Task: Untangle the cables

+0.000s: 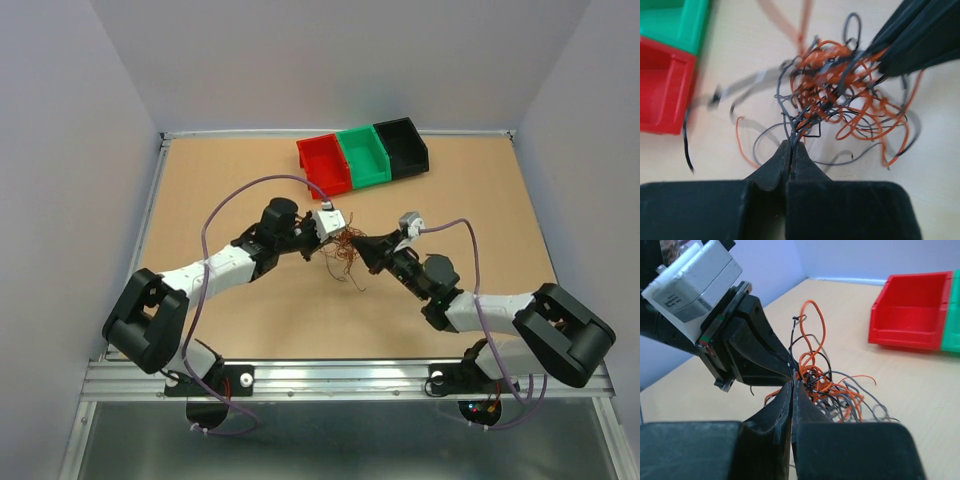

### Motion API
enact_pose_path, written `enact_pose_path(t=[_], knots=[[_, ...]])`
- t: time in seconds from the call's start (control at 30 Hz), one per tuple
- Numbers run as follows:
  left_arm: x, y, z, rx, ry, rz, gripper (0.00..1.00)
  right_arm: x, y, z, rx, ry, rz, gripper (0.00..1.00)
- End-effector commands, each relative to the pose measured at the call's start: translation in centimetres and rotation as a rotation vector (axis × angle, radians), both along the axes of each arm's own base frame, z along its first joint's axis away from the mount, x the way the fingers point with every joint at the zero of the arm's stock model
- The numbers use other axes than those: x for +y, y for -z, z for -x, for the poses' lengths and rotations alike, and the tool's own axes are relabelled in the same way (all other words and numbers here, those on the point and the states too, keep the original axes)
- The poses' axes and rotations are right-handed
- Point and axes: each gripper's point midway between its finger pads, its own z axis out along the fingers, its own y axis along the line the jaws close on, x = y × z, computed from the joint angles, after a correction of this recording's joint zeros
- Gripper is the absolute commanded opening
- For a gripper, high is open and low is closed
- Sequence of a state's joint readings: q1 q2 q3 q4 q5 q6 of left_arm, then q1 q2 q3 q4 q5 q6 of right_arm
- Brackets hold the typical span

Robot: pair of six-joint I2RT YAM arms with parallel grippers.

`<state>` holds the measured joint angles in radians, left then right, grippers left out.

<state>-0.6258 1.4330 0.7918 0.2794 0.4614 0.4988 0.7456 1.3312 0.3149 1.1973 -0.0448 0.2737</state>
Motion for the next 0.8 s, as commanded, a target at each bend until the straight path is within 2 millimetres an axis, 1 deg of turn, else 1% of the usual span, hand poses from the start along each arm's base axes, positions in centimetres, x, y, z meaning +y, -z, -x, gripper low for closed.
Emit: enact_pose_path(t=[0.0, 0.03, 0.07, 0.1, 0.13, 0.17, 0.2, 0.23, 0.27, 0.3, 0.33, 0.37, 0.4, 0.43, 0.47, 0.5, 0.53, 0.57, 0.63, 0.67, 0.7, 0.73, 0.77], knots=[[2.9, -5.2, -5.0, -0.105, -0.217, 0.098, 0.0, -5.0, -2.6, -1.9, -0.011, 0.274, -0.14, 0.01], [3.6, -5.4, -5.6, -0.096, -0.247, 0.113, 0.0, -6.1, -2.4, -2.1, -0.002, 0.329, -0.149, 0.01], [4.2, -6.1, -6.4, -0.079, -0.29, 0.144, 0.0, -7.4, -2.2, -2.0, 0.015, 0.381, -0.169, 0.01], [6.3, -6.2, -7.9, -0.064, -0.356, 0.159, 0.0, -9.4, -1.9, -2.4, 0.035, 0.483, -0.196, 0.01], [7.1, -6.4, -8.6, -0.051, -0.382, 0.174, 0.0, -10.5, -1.5, -2.5, 0.049, 0.533, -0.203, 0.0], [8.1, -7.0, -9.5, -0.047, -0.415, 0.195, 0.0, -11.6, -1.4, -2.4, 0.057, 0.581, -0.219, 0.01], [8.9, -6.7, -10.1, -0.015, -0.45, 0.214, 0.0, -14.0, -1.1, -2.1, 0.065, 0.677, -0.25, 0.0], [10.6, -6.7, -11.1, -0.014, -0.502, 0.22, 0.0, -15.0, -0.9, -1.9, 0.074, 0.721, -0.264, 0.01], [11.4, -6.9, -11.6, -0.014, -0.535, 0.229, 0.0, -16.1, -0.6, -1.6, 0.078, 0.761, -0.275, 0.0], [12.4, -7.0, -12.3, -0.018, -0.59, 0.233, 0.0, -18.1, -0.6, -1.0, 0.08, 0.833, -0.313, 0.0], [13.5, -7.0, -12.8, -0.022, -0.631, 0.236, 0.0, -19.0, -0.5, -0.6, 0.082, 0.866, -0.33, 0.01], [14.0, -7.2, -13.0, -0.027, -0.653, 0.243, 0.0, -20.3, 0.1, -0.4, 0.094, 0.928, -0.321, 0.01], [14.7, -7.6, -13.2, -0.032, -0.684, 0.259, 0.0, -21.2, -0.7, 0.1, 0.086, 0.952, -0.36, 0.01], [15.2, -7.8, -13.3, -0.035, -0.701, 0.267, 0.0, -21.9, -0.6, 0.3, 0.095, 0.982, -0.36, 0.01], [16.0, -8.1, -13.5, -0.046, -0.724, 0.28, 0.0, -22.3, 0.3, 0.5, 0.114, 1.007, -0.317, 0.01], [16.8, -8.8, -13.5, -0.068, -0.754, 0.293, 0.0, -23.0, 0.2, 0.9, 0.113, 1.034, -0.331, 0.01], [17.8, -9.0, -13.6, -0.076, -0.789, 0.312, 0.0, -23.7, 0.0, 1.4, 0.11, 1.049, -0.347, 0.0], [18.4, -10.1, -13.4, -0.102, -0.806, 0.335, 0.0, -24.1, 0.0, 1.6, 0.107, 1.055, -0.359, 0.01], [19.3, -10.8, -13.2, -0.12, -0.829, 0.361, 0.0, -24.7, -0.1, 2.1, 0.106, 1.068, -0.375, 0.0], [19.4, -11.1, -12.9, -0.13, -0.822, 0.377, 0.0, -24.8, -0.4, 2.3, 0.101, 1.054, -0.377, 0.01], [19.1, -11.8, -12.4, -0.144, -0.801, 0.391, 0.0, -24.6, -0.6, 2.4, 0.096, 1.041, -0.368, 0.0], [18.8, -12.0, -12.1, -0.143, -0.781, 0.398, 0.0, -24.5, -0.9, 2.5, 0.087, 1.029, -0.359, 0.0], [18.5, -12.2, -11.7, -0.149, -0.754, 0.405, 0.0, -24.3, -0.8, 2.5, 0.09, 1.014, -0.333, 0.0]])
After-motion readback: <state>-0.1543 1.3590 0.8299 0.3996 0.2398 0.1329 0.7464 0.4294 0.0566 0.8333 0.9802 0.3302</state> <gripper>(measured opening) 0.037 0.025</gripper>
